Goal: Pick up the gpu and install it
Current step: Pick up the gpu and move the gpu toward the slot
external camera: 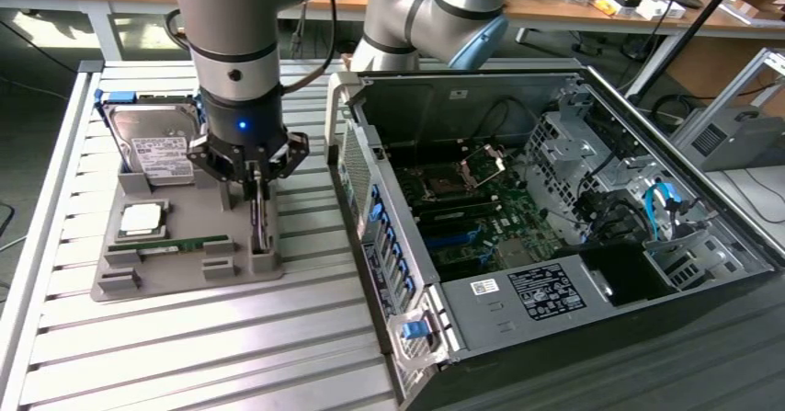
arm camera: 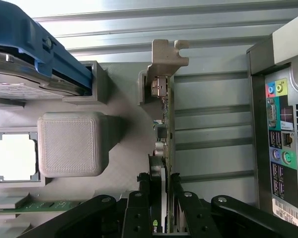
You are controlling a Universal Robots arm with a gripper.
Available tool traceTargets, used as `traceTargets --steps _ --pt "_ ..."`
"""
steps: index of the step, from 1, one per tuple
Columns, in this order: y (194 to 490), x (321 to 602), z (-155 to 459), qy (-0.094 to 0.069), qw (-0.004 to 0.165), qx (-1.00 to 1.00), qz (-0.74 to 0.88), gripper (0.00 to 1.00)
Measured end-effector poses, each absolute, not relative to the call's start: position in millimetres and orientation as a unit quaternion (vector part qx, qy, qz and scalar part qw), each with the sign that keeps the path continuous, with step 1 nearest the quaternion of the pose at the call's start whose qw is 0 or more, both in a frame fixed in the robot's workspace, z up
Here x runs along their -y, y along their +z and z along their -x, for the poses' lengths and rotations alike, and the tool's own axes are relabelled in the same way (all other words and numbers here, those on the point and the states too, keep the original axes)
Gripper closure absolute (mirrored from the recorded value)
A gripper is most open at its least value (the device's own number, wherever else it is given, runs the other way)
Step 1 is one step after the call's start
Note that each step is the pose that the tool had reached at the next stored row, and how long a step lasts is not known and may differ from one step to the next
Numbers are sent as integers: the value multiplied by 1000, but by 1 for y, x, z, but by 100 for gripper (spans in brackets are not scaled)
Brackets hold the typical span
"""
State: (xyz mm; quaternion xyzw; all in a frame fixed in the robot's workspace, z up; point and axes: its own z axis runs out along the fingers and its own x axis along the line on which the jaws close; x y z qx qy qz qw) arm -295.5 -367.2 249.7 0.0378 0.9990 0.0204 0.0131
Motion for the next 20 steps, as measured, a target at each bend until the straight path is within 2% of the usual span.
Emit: traceTargets --steps 20 --pt "259 367 295 20 13 -999 -38 73"
